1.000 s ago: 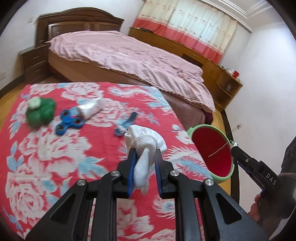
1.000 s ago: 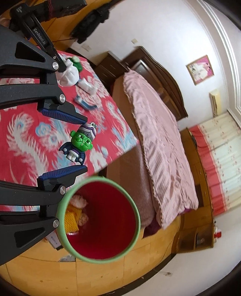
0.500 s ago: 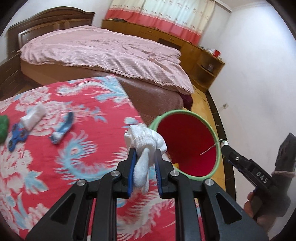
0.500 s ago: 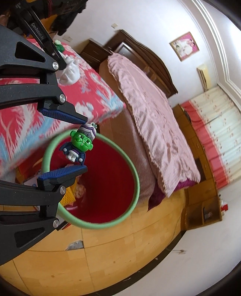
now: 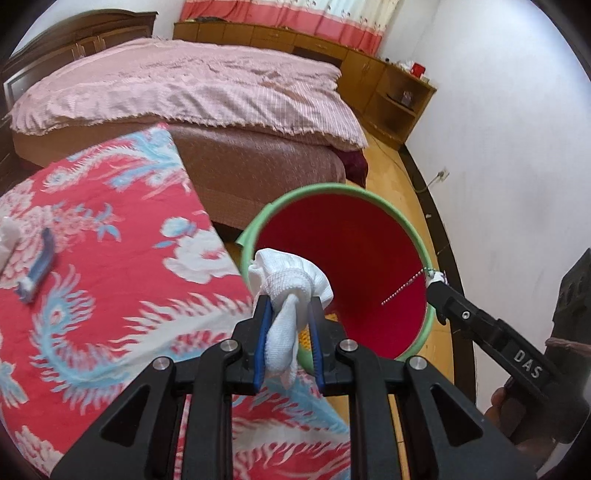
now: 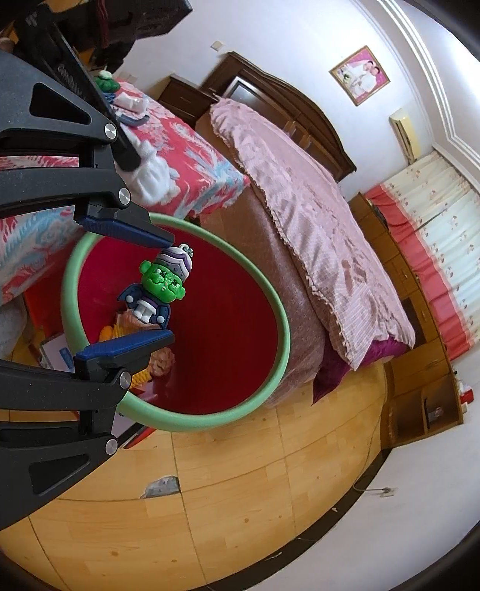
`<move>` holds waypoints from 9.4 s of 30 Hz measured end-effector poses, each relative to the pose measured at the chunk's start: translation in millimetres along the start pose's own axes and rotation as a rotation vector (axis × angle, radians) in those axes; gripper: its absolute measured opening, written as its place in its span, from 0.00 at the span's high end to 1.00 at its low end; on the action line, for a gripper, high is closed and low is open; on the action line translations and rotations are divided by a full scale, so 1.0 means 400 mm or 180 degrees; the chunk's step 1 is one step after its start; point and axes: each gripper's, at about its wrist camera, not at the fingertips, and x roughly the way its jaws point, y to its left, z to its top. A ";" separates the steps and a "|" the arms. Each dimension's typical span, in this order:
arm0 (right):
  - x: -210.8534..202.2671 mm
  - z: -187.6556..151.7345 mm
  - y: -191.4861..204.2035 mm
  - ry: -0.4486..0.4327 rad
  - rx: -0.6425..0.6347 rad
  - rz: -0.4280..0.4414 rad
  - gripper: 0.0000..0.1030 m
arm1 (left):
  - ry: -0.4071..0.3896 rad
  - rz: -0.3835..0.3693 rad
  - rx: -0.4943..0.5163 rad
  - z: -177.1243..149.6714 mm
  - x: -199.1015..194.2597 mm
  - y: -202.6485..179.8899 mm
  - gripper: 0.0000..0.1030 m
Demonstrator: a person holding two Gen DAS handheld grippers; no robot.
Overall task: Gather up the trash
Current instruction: 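Carry the glove in the left tool and figurine in the right over the bucket, then open the left tool to drop the glove while the right tool drops the figurine, then withdraw both tools to the table and close the left tool on the white tissue pack, then grasp the blue toothbrush with the right tool while the left tool holds the tissue pack, then carry the tissue pack in the left tool and toothbrush in the right over the bucket, then open the left tool to drop the tissue pack while the right tool drops the toothbrush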
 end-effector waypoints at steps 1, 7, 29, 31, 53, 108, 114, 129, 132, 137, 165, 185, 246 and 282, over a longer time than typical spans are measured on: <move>0.002 0.001 -0.005 0.0015 0.0006 0.0000 0.55 | 0.0042 0.0000 -0.0001 0.000 0.013 -0.006 0.82; 0.011 0.010 -0.027 0.0073 -0.0006 0.0006 0.55 | 0.0189 0.0039 -0.0062 0.018 0.071 -0.029 0.76; 0.043 0.015 -0.029 0.0152 0.0049 -0.0090 0.53 | -0.0001 0.0156 -0.0335 0.015 -0.001 0.054 0.65; 0.042 0.016 -0.026 0.0131 0.0040 -0.0122 0.53 | -0.0029 0.0161 -0.0337 0.012 -0.017 0.063 0.65; -0.051 -0.013 0.107 -0.0109 -0.0027 -0.0102 0.47 | -0.0378 0.0308 -0.0481 -0.015 -0.199 0.211 0.65; 0.265 -0.120 0.523 0.0533 -0.0685 0.0112 0.46 | -0.0183 0.0956 -0.0722 0.086 -0.126 0.736 0.60; 0.275 -0.127 0.525 0.0573 -0.0681 0.0120 0.46 | -0.0226 0.0975 -0.0718 0.084 -0.127 0.730 0.66; 0.232 -0.133 0.532 0.0500 -0.0704 0.0158 0.46 | -0.0386 0.0873 -0.0897 0.066 -0.179 0.700 0.73; 0.226 -0.137 0.537 0.0500 -0.0721 0.0174 0.46 | -0.0507 0.0842 -0.1022 0.040 -0.228 0.691 0.73; 0.223 -0.151 0.558 0.0522 -0.0794 0.0196 0.46 | -0.0700 0.0875 -0.1292 -0.026 -0.301 0.698 0.73; 0.343 -0.294 0.750 0.0858 -0.1404 0.0191 0.46 | -0.1004 0.0933 -0.1678 -0.169 -0.390 0.783 0.73; 0.363 -0.299 0.736 0.0829 -0.1401 0.0101 0.80 | -0.0990 0.0835 -0.1649 -0.171 -0.386 0.782 0.73; -0.052 -0.105 0.159 0.0090 -0.0186 -0.0024 0.80 | -0.0428 0.0053 -0.0260 -0.044 -0.229 0.182 0.73; 0.034 -0.039 -0.013 0.0184 0.0101 -0.0264 0.74 | 0.0047 -0.0141 0.0112 0.036 0.045 0.019 0.65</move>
